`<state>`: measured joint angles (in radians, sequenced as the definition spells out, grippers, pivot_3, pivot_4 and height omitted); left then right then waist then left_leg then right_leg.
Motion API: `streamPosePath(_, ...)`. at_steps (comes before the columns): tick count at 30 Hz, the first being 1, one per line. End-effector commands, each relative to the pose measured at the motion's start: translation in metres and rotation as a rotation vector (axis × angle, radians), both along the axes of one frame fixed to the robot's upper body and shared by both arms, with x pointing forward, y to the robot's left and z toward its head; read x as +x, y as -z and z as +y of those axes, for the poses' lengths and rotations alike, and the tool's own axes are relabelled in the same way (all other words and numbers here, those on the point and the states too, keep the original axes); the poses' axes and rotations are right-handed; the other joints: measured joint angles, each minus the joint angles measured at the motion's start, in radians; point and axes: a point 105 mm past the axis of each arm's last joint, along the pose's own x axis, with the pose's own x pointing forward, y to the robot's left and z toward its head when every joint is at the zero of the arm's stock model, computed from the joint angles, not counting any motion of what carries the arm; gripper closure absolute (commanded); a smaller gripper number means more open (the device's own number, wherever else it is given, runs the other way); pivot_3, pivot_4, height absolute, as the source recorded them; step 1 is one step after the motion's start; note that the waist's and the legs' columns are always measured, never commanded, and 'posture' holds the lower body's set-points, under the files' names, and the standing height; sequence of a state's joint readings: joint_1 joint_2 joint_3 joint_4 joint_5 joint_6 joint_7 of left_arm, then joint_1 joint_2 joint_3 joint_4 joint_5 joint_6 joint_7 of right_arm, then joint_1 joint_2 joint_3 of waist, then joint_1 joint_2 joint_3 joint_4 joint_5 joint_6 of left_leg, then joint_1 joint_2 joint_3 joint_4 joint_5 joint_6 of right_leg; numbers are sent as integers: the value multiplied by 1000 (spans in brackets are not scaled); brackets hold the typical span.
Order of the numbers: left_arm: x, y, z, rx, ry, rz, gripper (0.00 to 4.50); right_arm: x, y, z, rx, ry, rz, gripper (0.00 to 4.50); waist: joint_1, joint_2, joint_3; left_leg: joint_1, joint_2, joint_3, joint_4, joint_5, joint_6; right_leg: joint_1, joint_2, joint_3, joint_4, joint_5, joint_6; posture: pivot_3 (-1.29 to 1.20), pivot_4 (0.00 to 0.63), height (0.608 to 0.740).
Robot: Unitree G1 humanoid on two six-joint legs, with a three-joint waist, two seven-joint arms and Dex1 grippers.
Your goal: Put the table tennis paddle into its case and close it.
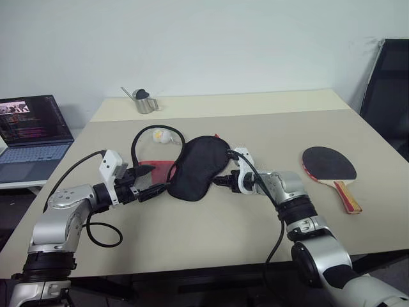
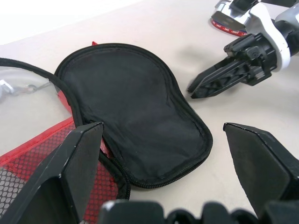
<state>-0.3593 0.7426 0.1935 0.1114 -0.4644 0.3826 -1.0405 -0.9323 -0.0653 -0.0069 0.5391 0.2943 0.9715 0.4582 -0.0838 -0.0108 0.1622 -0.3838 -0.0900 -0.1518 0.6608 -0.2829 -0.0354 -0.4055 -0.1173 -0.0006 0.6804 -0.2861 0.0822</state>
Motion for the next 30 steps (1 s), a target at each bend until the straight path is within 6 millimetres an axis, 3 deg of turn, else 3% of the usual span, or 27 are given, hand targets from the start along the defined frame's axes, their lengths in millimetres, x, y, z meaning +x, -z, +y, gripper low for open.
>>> streamPosePath(1,0,-15,3,22,3,-55,0,-4,-20,12,57,-47,-45,2040,0,0,0,0,0,0,0,0,0,0,0,0,0,0,0,0,150,740)
streamPosePath(5,1,-16,3,20,4,-56,0,-9,-20,23,87,-50,-24,984,0,0,0,0,0,0,0,0,0,0,0,0,0,0,0,0,150,740)
streamPosePath(12,1,-16,3,20,4,-57,0,-12,-12,38,105,-36,7,984,0,0,0,0,0,0,0,0,0,0,0,1,0,0,0,0,150,740)
streamPosePath(27,1,-16,1,20,2,-61,0,-5,-12,67,50,-26,-112,984,-1,0,0,1,1,2,0,0,0,-1,1,4,1,0,0,0,150,740)
streamPosePath(30,1,-16,1,21,5,-62,0,-9,-12,71,51,-36,-113,1878,-1,0,0,1,1,3,0,0,0,-1,1,7,1,0,0,0,150,740)
